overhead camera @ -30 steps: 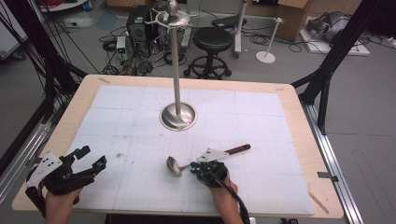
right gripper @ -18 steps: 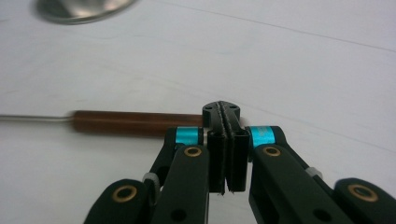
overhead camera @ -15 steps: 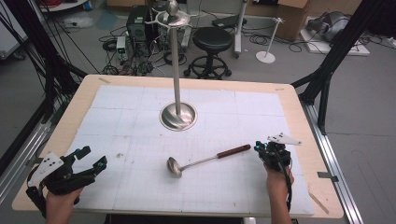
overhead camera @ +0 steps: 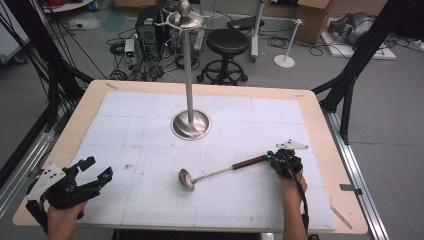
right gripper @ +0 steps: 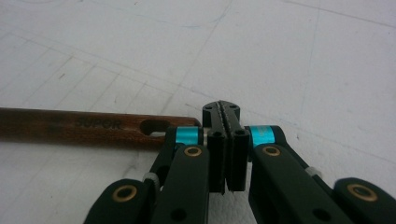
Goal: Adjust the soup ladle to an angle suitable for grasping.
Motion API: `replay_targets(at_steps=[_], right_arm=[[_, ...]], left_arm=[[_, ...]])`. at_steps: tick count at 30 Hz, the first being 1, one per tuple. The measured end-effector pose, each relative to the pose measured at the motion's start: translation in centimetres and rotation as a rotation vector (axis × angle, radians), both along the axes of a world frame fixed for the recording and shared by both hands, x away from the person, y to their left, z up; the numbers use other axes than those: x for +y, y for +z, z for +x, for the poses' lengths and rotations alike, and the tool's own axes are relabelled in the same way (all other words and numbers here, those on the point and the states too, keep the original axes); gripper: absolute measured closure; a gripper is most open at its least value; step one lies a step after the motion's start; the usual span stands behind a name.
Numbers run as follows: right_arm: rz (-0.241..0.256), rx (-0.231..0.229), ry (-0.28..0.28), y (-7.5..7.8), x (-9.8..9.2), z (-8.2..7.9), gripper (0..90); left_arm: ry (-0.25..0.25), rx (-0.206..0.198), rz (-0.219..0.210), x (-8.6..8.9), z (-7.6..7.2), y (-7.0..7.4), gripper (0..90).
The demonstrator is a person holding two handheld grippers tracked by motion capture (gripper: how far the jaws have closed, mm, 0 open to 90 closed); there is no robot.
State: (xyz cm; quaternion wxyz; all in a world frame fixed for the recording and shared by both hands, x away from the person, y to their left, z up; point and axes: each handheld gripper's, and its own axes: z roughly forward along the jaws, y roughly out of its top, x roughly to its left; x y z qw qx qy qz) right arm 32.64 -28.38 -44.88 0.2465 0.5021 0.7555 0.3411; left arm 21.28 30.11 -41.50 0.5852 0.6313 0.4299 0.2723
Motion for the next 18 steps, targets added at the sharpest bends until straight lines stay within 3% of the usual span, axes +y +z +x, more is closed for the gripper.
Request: replay_targets(at_steps=[6, 11, 14, 18], right_arm=[[0.019, 0.014, 0.023, 0.1, 0.6, -0.3, 89.9], [0.058, 0.024, 0.058, 0.0, 2.4, -0.6, 89.8], [0.04, 0.012, 0.103, -0.1, 4.0, -0.5, 89.8], [0.04, 0.015, 0.11, 0.0, 5.3, 0.0, 89.8]], left_arm=[[-0.002, 0.001, 0.0, -0.1, 0.1, 0.0, 22.8], [-0.004, 0.002, 0.004, -0.3, 0.3, 0.0, 22.8], [-0.005, 0.002, 0.007, -0.3, 0.2, 0.0, 22.8], [-0.005, 0.0, 0.006, -0.3, 0.1, 0.0, 22.8]])
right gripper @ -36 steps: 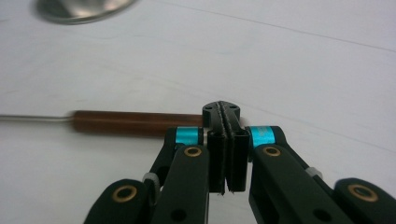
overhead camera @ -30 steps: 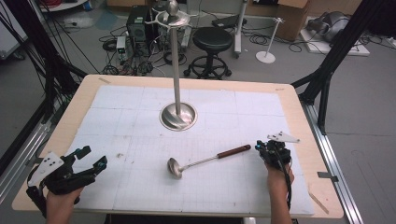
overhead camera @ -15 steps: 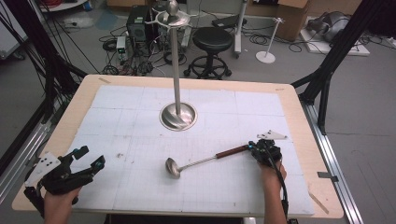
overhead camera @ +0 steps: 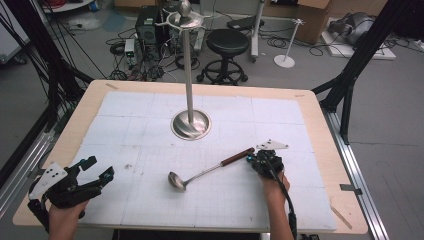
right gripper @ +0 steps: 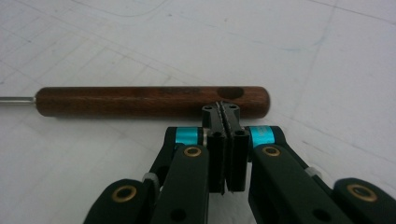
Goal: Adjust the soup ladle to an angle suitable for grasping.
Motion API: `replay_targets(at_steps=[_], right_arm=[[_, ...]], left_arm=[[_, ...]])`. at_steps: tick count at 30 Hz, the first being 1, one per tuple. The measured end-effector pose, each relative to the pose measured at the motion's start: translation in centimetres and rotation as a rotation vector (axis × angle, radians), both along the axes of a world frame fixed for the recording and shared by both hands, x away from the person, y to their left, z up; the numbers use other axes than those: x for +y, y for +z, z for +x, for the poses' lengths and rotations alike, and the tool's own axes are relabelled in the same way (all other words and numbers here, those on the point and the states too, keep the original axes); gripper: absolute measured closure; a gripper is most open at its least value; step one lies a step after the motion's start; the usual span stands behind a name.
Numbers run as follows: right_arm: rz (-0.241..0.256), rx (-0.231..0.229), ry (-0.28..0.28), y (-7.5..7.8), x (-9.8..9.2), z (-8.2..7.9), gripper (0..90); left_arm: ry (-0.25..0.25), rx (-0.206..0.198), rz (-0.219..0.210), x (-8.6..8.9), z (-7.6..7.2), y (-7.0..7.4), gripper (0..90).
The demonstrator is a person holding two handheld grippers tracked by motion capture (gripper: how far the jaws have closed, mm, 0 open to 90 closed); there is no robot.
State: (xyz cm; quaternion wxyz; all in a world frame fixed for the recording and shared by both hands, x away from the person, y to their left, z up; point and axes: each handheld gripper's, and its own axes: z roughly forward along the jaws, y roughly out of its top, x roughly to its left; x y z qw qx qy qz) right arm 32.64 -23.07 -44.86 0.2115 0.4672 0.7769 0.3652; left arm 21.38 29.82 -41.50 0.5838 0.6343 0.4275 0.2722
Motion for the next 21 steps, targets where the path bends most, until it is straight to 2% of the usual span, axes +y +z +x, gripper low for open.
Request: replay_targets(at_steps=[2, 5, 7, 10, 12, 14, 21], right_arm=[[-0.008, -0.013, -0.018, 0.2, -0.2, 0.2, 89.8], [0.011, -0.028, -0.093, 0.6, -1.7, 0.8, 89.8], [-0.009, -0.038, -0.108, 0.7, -2.4, 1.4, 89.8], [-0.062, -0.037, -0.094, 0.6, -2.5, 2.5, 89.8], [-0.068, -0.049, -0.07, 0.5, -2.2, 3.0, 89.8], [-0.076, -0.041, -0.039, 0.4, -1.9, 3.4, 89.7], [-0.056, -0.018, 0.012, 0.1, -1.6, 3.5, 89.8]], left_arm=[[0.0, 0.002, -0.001, 0.1, 0.0, 0.0, 22.8], [0.003, 0.001, -0.001, 0.2, 0.0, 0.0, 22.8], [0.004, 0.0, -0.004, 0.2, 0.0, 0.0, 22.8], [0.0, 0.002, 0.003, 0.1, -0.1, 0.0, 22.8], [0.001, 0.004, 0.004, 0.1, 0.0, -0.1, 22.8], [0.001, 0.006, 0.005, 0.1, 0.0, -0.1, 22.8], [0.002, 0.007, 0.008, 0.1, -0.1, -0.1, 22.8]])
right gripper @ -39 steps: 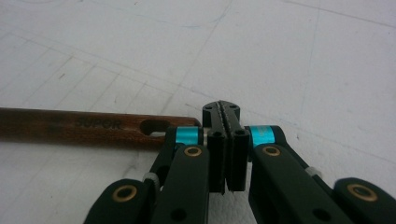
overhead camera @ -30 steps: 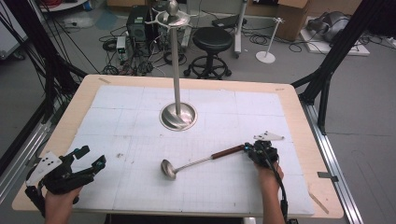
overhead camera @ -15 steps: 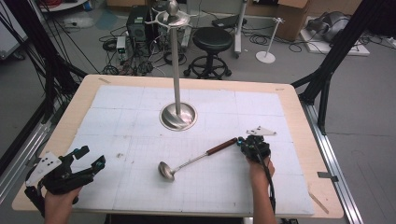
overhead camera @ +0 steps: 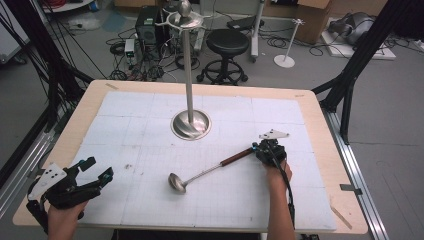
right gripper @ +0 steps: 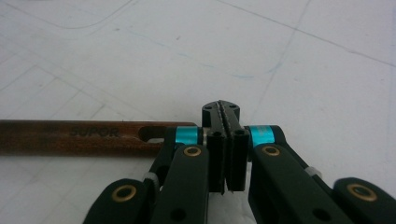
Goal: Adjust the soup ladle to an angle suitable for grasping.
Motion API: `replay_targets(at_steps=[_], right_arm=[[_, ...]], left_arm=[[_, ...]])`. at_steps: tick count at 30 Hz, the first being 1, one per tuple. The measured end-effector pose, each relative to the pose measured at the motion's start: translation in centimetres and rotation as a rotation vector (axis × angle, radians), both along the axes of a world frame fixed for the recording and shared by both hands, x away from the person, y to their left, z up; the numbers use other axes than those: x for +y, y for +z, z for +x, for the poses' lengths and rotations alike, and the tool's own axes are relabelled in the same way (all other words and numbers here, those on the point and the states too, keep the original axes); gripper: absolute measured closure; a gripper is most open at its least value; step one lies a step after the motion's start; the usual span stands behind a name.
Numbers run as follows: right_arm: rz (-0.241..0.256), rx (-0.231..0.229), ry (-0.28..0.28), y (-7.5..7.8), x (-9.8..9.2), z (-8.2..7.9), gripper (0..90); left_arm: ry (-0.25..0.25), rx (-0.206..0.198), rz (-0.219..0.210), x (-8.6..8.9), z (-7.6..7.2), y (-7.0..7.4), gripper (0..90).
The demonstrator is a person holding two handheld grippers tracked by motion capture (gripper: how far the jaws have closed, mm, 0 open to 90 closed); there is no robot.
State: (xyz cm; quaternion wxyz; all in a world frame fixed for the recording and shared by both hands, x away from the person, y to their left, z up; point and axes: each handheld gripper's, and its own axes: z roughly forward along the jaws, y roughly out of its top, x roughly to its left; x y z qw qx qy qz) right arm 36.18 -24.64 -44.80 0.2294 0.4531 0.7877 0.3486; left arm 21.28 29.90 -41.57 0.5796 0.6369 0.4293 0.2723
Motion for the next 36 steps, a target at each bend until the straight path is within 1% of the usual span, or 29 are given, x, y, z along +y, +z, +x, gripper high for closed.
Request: replay_targets(at_steps=[8, 13, 15, 18, 20, 21, 22, 26, 27, 28, 29, 30, 31, 32, 34, 36], right_arm=[[0.011, 0.009, 0.089, 0.0, 1.2, -0.3, 89.9], [0.023, 0.022, 0.109, 0.0, 2.6, -0.9, 89.9], [0.033, 0.024, 0.112, 0.0, 3.2, -1.2, 89.9], [0.036, 0.02, 0.12, -0.1, 4.1, -1.5, 89.9], [0.048, 0.03, 0.12, -0.1, 4.3, -1.7, 89.9], [0.062, 0.036, 0.119, -0.1, 4.5, -1.7, 89.9], [0.071, 0.043, 0.126, -0.1, 4.8, -1.8, 89.9], [0.071, 0.034, 0.16, -0.2, 6.1, -2.2, 89.5], [0.079, 0.03, 0.16, -0.1, 6.2, -2.2, 83.8], [0.092, 0.03, 0.133, 0.0, 6.1, -2.3, 76.4], [0.137, 0.042, 0.115, 0.2, 5.7, -2.3, 73.2], [0.174, 0.044, 0.103, 0.4, 5.2, -2.4, 70.8], [0.181, 0.037, 0.089, 0.8, 4.7, -2.8, 67.1], [0.184, 0.016, 0.083, 1.3, 4.2, -3.1, 62.0], [0.225, -0.01, 0.05, 2.3, 3.1, -4.2, 52.6], [0.252, -0.052, 0.026, 3.1, 1.9, -5.4, 45.9]], left_arm=[[-0.005, 0.0, 0.004, -0.2, 0.2, 0.0, 22.8], [-0.007, -0.003, 0.005, -0.3, 0.2, 0.0, 22.8], [-0.007, -0.004, 0.003, -0.3, 0.2, 0.0, 22.8], [-0.007, -0.005, 0.006, -0.3, 0.2, 0.0, 22.8], [-0.008, -0.002, 0.009, -0.2, 0.2, 0.0, 22.8], [-0.007, -0.002, 0.006, -0.2, 0.2, 0.0, 22.8], [-0.007, -0.002, 0.005, -0.2, 0.2, 0.1, 22.8], [-0.008, -0.006, 0.01, -0.2, 0.1, 0.1, 22.8], [-0.007, -0.006, 0.011, -0.2, 0.1, 0.1, 22.8], [-0.006, -0.005, 0.009, -0.2, 0.1, 0.1, 22.8], [-0.005, -0.005, 0.008, -0.2, 0.0, 0.1, 22.8], [-0.004, -0.005, 0.011, -0.1, 0.0, 0.1, 22.8], [-0.003, -0.009, 0.021, -0.2, -0.1, 0.2, 22.7], [-0.006, -0.014, 0.036, -0.3, -0.1, 0.3, 22.7], [-0.022, -0.019, 0.034, -0.7, -0.2, 0.5, 22.6], [-0.038, -0.024, 0.031, -1.1, -0.3, 0.7, 22.5]])
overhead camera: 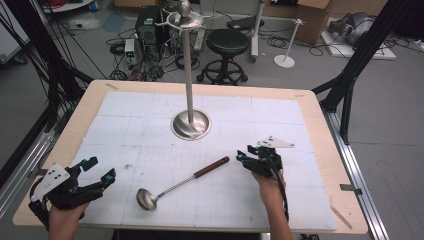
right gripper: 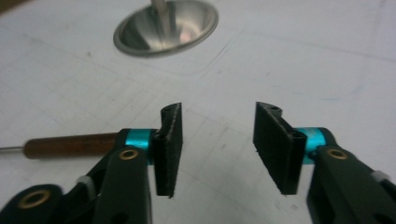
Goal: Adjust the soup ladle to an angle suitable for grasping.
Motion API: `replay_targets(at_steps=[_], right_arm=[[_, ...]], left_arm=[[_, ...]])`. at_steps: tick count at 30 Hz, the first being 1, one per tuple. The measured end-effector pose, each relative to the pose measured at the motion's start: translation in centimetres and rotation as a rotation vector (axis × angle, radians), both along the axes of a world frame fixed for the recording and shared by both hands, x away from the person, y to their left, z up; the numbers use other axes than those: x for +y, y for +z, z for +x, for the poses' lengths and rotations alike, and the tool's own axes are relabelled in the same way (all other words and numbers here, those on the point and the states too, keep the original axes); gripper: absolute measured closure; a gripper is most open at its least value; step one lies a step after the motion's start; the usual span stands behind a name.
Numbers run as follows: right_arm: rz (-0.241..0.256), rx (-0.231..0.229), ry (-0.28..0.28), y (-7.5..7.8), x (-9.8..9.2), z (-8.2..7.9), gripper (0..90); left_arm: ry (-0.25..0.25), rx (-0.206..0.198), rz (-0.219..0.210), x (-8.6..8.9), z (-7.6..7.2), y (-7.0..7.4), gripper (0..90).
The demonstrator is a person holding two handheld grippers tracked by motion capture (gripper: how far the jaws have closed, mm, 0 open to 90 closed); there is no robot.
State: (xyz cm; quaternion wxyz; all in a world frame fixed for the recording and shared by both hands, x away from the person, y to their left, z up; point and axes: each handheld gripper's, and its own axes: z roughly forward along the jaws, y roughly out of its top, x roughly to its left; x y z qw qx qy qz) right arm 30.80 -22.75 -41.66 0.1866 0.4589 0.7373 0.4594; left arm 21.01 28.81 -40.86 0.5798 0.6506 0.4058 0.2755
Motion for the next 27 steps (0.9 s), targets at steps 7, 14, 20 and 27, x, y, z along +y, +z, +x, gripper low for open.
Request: replay_targets(at_steps=[7, 14, 20, 27], right_arm=[[-0.011, -0.056, -0.038, 1.6, -3.4, -4.3, 25.7], [-0.028, -0.131, -0.058, 2.8, -6.5, -8.7, 17.7], [-0.006, -0.144, -0.086, 2.9, -7.8, -10.1, 17.7], [-0.014, -0.131, -0.084, 2.5, -7.7, -10.3, 17.7]], left_arm=[[-0.067, -0.004, -0.012, -1.1, 0.2, 1.0, 21.7], [-0.148, 0.019, 0.003, -2.7, 0.6, 1.6, 18.4], [-0.18, 0.017, -0.001, -3.6, 0.7, 1.9, 18.2], [-0.206, 0.019, -0.005, -3.9, 0.8, 2.0, 18.2]])
